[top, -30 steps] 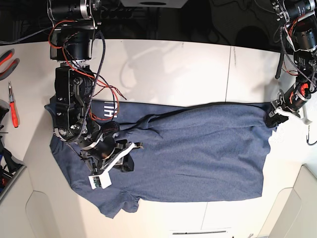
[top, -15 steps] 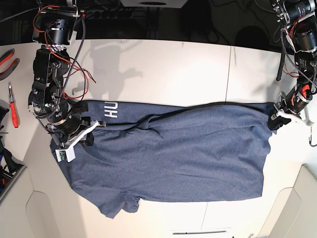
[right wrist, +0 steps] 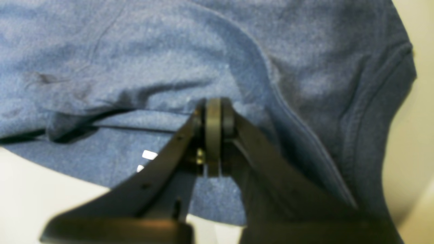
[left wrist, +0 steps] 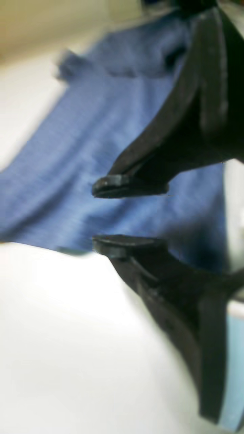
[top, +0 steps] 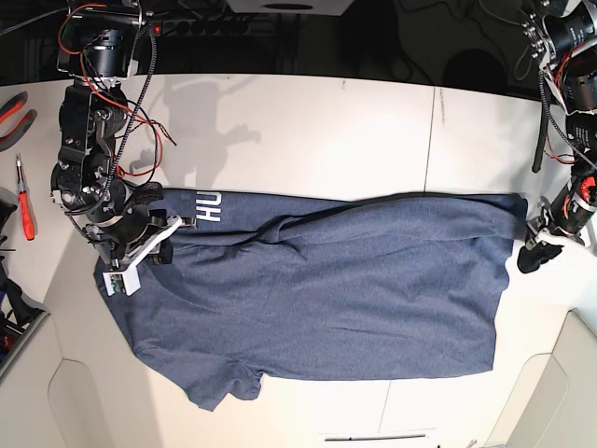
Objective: Layout the t-shirt on the table in an organized manner, then fold the t-shirt properly
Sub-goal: 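Release the folded edge with the left gripper and raise both grippers, then grasp both ends of the folded edge and drag the shirt toward the robot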
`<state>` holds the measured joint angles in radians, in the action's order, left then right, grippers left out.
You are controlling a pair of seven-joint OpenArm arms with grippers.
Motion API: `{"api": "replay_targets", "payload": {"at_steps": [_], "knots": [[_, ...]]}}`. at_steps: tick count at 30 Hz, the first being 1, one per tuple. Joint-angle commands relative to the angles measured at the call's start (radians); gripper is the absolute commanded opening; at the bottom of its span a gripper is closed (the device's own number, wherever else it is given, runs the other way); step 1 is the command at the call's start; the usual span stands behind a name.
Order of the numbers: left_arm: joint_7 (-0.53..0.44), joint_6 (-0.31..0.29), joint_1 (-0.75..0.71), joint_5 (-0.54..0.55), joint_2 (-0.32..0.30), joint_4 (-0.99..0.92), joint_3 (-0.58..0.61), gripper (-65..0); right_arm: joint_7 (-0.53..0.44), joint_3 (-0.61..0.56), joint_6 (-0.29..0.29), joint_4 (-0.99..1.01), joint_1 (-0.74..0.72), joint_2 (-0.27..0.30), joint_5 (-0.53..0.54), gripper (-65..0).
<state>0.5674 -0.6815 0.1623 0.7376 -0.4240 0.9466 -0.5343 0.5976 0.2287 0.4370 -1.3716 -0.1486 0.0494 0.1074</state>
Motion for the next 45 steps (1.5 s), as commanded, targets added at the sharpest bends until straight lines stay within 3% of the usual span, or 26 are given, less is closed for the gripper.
{"api": "replay_targets", "payload": {"at_steps": [1,3,6,11,14,19,22,28,33,40,45], "knots": [[0.002,-0.017,0.026,0.034,-0.015,0.017,-0.003,-46.3,-0.024,0.001,0.004,-0.016,-0.019,0.005,0.008,-65.0],[0.026,-0.017,0.042,0.039,-0.008,0.017,-0.003,-50.7,-0.024,0.001,0.004,-0.016,-0.019,0.006,0.008,-65.0],[0.064,-0.017,0.06,0.018,-0.009,0.017,-0.003,-50.8,-0.017,0.001,0.004,-0.016,-0.019,0.005,0.008,-65.0],[0.069,-0.017,0.053,-0.068,-0.011,0.017,-0.003,-43.2,-0.017,0.001,0.004,-0.016,-0.016,0.006,0.008,-65.0],[0.07,-0.017,0.034,-0.069,-0.011,0.017,0.014,-43.1,-0.018,0.001,0.002,-0.015,0.005,0.006,0.005,-65.0],[0.048,-0.017,0.014,-0.127,-0.011,0.017,0.118,-56.0,-0.033,0.001,-0.032,-0.012,0.042,0.006,-0.042,-65.0],[-0.004,-0.017,0.015,-0.169,-0.01,0.017,0.181,-60.3,-0.042,0.001,-0.034,-0.012,0.047,0.006,-0.057,-65.0],[-0.018,-0.017,0.014,-0.291,-0.008,0.017,0.241,-62.2,-0.067,0.001,-0.038,-0.012,0.046,0.034,-0.085,-65.0],[-0.034,0.041,0.014,-0.362,-0.008,0.017,0.242,-65.0,-0.077,0.001,-0.075,-0.009,0.047,0.087,-0.085,-65.0],[-0.059,0.046,0.014,-0.369,-0.007,0.016,0.243,-65.0,-0.221,0.001,-0.075,0.15,0.027,0.108,-0.104,-65.0],[-0.058,0.046,0.014,-0.389,-0.005,0.015,0.242,-65.0,-0.25,0.001,-0.075,0.29,-0.007,0.108,-0.127,-65.0]]}}
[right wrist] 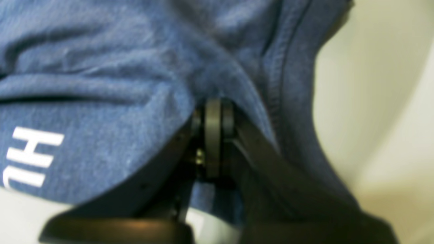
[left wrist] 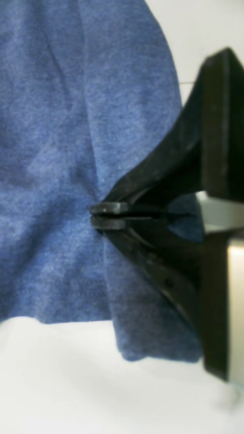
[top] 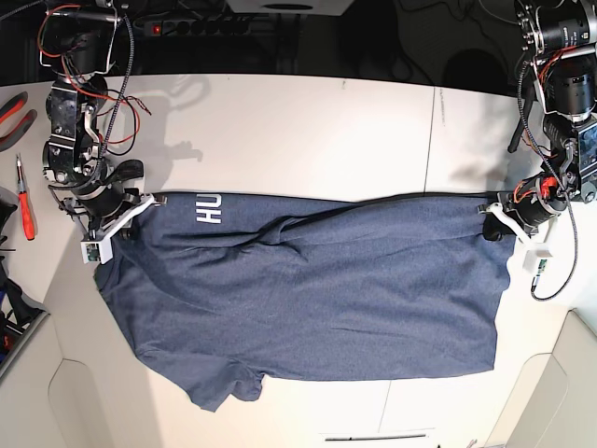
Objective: Layout the t-shirt on the table in an organized manner, then fold the t-shirt properly
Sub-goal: 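Grasp both ends of the folded edge and drag the shirt toward the robot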
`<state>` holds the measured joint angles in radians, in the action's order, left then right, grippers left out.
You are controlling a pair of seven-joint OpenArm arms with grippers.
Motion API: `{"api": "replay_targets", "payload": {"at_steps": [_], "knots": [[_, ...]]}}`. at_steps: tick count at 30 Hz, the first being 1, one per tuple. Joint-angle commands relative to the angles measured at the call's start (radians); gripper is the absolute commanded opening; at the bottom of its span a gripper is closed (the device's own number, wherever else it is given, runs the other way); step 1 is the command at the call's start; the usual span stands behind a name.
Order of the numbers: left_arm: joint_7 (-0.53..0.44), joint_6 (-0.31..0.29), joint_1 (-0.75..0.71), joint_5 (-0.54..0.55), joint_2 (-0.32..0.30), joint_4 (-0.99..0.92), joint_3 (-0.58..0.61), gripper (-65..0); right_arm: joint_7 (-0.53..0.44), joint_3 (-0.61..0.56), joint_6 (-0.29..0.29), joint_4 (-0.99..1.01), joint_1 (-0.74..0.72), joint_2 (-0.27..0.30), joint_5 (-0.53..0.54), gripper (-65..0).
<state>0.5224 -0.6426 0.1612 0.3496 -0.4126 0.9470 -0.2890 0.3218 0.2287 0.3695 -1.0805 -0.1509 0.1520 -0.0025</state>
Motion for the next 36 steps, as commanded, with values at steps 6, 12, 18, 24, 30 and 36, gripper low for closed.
{"api": "replay_targets", "payload": {"at_steps": [6,12,18,24,30,36], "knots": [[-0.002,0.008,-0.008,-0.01,-0.018,0.015,-0.003,-65.0,0.034,0.001,-0.008,0.0,-0.005,0.02,-0.02,-65.0],[-0.003,0.006,-0.069,-0.009,-0.02,0.015,-0.003,-65.0,0.119,0.001,-0.007,-0.008,0.013,0.034,0.003,-65.0],[-0.002,0.003,-0.105,0.012,-0.02,0.015,-0.003,-65.0,0.127,0.001,-0.005,-0.109,0.093,0.045,0.072,-65.0],[-0.002,0.002,-0.132,0.013,-0.02,0.015,-0.008,-65.0,0.142,0.001,0.004,-0.267,0.213,0.045,0.074,-65.0],[0.002,0.002,-0.182,0.013,-0.02,0.027,-0.015,-65.0,0.169,0.001,0.004,-0.365,0.299,0.045,0.075,-65.0],[0.018,0.002,-0.267,0.024,-0.019,0.117,-0.092,-65.0,0.186,0.001,0.005,-0.415,0.355,0.047,0.119,-65.0]]}}
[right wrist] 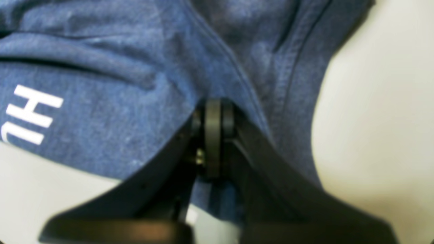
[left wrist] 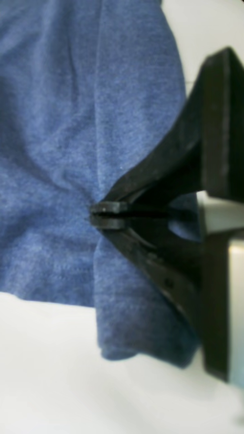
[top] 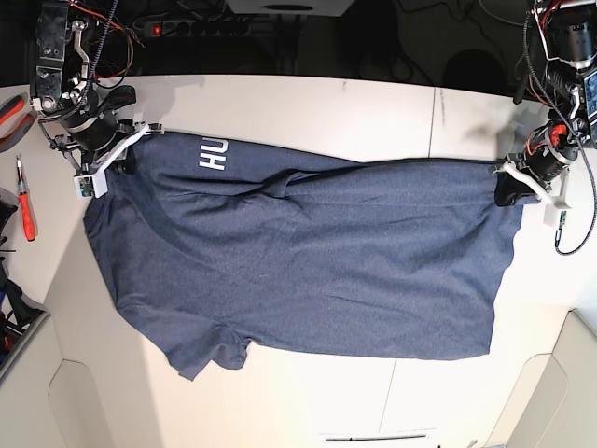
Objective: Layout the t-shirt on the table in an organized manner, then fold the t-shirt properly
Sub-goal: 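Grasp both ends of the folded edge and drag the shirt toward the robot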
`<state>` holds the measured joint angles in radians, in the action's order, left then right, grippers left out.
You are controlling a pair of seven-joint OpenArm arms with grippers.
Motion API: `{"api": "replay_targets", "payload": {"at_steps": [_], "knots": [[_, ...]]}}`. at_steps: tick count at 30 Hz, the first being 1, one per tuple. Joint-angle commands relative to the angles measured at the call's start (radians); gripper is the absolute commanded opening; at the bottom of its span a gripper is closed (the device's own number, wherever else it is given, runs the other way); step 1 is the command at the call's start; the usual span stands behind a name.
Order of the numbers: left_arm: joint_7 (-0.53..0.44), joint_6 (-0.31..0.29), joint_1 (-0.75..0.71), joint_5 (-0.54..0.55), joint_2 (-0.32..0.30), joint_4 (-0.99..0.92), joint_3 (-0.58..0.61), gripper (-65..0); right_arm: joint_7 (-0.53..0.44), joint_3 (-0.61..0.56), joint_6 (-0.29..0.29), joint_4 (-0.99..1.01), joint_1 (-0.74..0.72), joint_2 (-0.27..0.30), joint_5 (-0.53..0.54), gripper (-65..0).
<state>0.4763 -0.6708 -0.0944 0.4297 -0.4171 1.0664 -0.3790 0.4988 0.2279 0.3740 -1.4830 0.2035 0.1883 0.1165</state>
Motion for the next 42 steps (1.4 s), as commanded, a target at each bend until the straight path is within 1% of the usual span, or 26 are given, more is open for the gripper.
{"api": "replay_targets", "payload": {"at_steps": [1,3,6,10,12,15,18,21,24,26,29,32,38,42], "knots": [[0.075,0.03,-0.028,-0.04,-0.015,0.016,-0.019,-65.0,0.014,0.002,0.0,-0.019,0.006,0.011,0.0,-65.0],[0.09,0.025,-0.061,-0.01,-0.015,0.045,-0.053,-65.0,0.022,0.002,0.001,-0.031,0.014,0.011,0.0,-65.0],[0.089,-0.024,-0.11,0.027,-0.014,0.074,-0.099,-65.0,0.026,0.002,0.015,-0.043,0.026,0.011,0.008,-65.0],[0.09,-0.027,-0.147,0.048,-0.012,0.074,-0.15,-65.0,0.041,0.002,0.03,-0.048,0.057,0.011,0.05,-65.0],[0.09,-0.027,-0.161,0.055,-0.012,0.074,-0.164,-65.0,0.043,0.002,0.035,-0.049,0.074,0.011,0.053,-65.0],[0.101,-0.027,-0.169,0.062,-0.012,0.074,-0.167,-65.0,0.047,0.002,0.034,-0.05,0.095,0.011,0.052,-65.0],[0.113,-0.027,-0.175,0.095,-0.009,0.074,-0.167,-65.0,0.053,0.002,0.034,-0.053,0.116,0.011,0.052,-65.0],[0.132,-0.027,-0.178,0.098,-0.006,0.074,-0.167,-65.0,0.058,0.002,0.034,-0.068,0.138,0.011,0.053,-65.0],[0.135,-0.027,-0.179,0.098,-0.006,0.074,-0.167,-65.0,0.064,0.002,0.034,-0.103,0.162,0.011,0.061,-65.0],[0.159,-0.027,-0.181,0.108,-0.006,0.074,-0.167,-65.0,0.074,0.002,0.034,-0.136,0.177,0.011,0.067,-65.0],[0.182,-0.027,-0.19,0.138,-0.007,0.074,-0.167,-65.0,0.105,0.002,0.034,-0.178,0.176,0.011,0.067,-65.0],[0.183,-0.027,-0.192,0.165,-0.006,0.074,-0.167,-65.0,0.105,0.002,0.034,-0.202,0.175,0.011,0.067,-65.0],[0.187,-0.027,-0.192,0.171,-0.006,0.075,-0.167,-65.0,0.104,0.002,0.034,-0.204,0.173,0.011,0.067,-65.0],[0.195,-0.027,-0.192,0.227,-0.006,0.093,-0.167,-65.0,0.105,0.002,0.034,-0.21,0.168,0.011,0.095,-65.0]]}}
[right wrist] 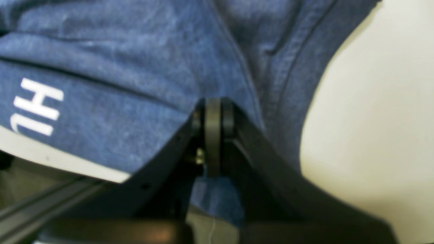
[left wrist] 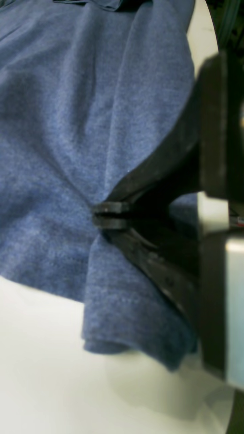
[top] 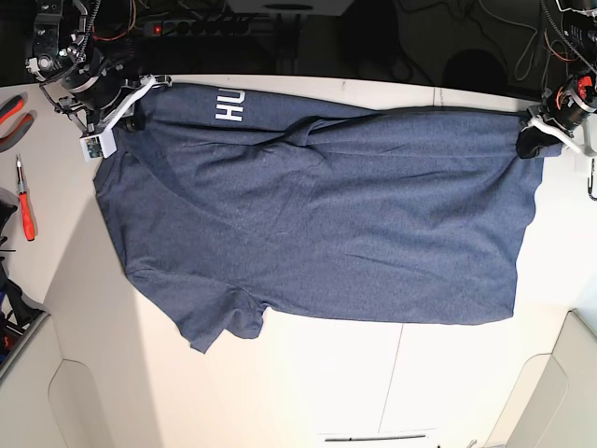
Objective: Layout the t-shirt on the table in an organized manner, then fold the t-shirt properly
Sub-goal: 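Grasp both ends of the folded edge and drag the shirt toward the robot, then release the edge and move the right gripper along the shirt side to the hem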
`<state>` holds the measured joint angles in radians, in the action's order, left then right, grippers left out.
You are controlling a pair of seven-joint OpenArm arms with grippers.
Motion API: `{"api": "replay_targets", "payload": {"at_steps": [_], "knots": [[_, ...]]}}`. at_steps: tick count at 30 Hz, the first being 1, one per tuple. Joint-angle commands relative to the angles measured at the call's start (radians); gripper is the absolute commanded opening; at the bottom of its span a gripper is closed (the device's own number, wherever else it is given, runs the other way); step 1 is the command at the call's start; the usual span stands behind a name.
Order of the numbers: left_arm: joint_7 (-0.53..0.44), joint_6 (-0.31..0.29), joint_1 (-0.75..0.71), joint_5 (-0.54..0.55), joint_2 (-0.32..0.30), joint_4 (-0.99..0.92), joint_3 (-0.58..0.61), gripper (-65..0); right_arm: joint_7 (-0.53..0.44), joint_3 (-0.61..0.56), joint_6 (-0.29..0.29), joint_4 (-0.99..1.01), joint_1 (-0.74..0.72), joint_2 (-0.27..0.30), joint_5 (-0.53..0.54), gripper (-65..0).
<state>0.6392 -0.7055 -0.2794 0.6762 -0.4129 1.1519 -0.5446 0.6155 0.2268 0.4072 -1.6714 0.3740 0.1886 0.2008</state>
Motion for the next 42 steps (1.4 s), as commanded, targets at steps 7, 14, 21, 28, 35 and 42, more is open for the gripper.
{"api": "replay_targets", "payload": {"at_steps": [7,14,21,28,35,42], "knots": [[0.046,0.007,-0.006,0.066,-0.011,0.12,-0.038,-65.0,-0.013,0.003,0.001,-0.134,-0.003,0.011,0.046,-65.0],[0.037,0.007,0.002,0.068,-0.011,0.24,-0.045,-50.9,-0.013,0.003,0.0,-0.179,-0.105,0.01,0.046,-65.0],[0.037,0.007,0.033,0.068,-0.011,0.248,-0.045,-48.4,-0.07,0.003,-0.069,-0.141,-0.324,0.011,-0.133,-35.7],[0.038,0.007,0.033,0.068,-0.011,0.248,-0.045,-48.4,0.027,0.021,-0.018,0.366,-0.639,0.057,-0.013,-34.8],[0.038,0.007,0.033,0.068,-0.011,0.248,-0.045,-48.4,-0.064,0.023,0.111,0.881,-0.895,0.129,0.097,-30.5],[0.03,0.007,0.033,0.068,-0.011,0.248,-0.045,-48.4,-0.077,0.022,0.148,1.025,-0.945,0.107,0.121,-30.5]]}}
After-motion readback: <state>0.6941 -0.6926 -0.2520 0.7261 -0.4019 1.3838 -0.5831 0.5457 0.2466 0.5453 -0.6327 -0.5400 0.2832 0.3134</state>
